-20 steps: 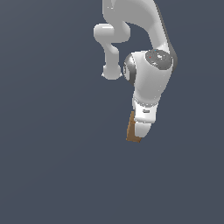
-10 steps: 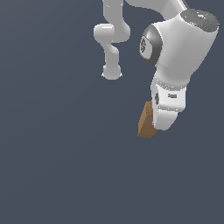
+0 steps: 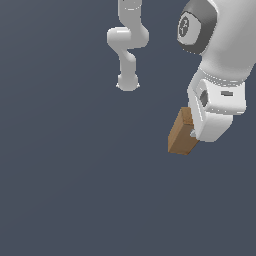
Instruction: Pick up the object and move it to a goal position.
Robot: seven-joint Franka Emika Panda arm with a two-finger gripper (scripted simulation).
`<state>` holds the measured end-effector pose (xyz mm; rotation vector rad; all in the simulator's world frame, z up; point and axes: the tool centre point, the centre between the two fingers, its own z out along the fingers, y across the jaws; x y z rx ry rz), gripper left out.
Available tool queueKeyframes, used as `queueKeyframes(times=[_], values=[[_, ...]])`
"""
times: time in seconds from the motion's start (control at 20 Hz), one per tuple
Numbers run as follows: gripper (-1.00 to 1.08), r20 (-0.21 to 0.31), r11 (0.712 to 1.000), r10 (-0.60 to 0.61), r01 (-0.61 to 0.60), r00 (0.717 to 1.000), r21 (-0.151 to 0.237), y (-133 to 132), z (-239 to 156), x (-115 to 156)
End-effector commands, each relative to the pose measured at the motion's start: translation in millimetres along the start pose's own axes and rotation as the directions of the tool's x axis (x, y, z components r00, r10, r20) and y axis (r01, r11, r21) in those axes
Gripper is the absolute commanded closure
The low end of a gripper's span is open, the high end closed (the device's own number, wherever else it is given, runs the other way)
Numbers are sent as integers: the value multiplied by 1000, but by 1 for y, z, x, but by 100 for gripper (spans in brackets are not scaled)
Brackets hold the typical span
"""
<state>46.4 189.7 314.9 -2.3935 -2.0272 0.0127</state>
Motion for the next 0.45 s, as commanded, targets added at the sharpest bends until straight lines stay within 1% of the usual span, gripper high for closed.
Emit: queueKeyframes(times=[0.0, 0.4], values=[[108, -3, 1000, 1, -1, 1000, -9, 2, -12, 4], [108, -3, 1000, 1, -1, 1000, -9, 4, -17, 7]])
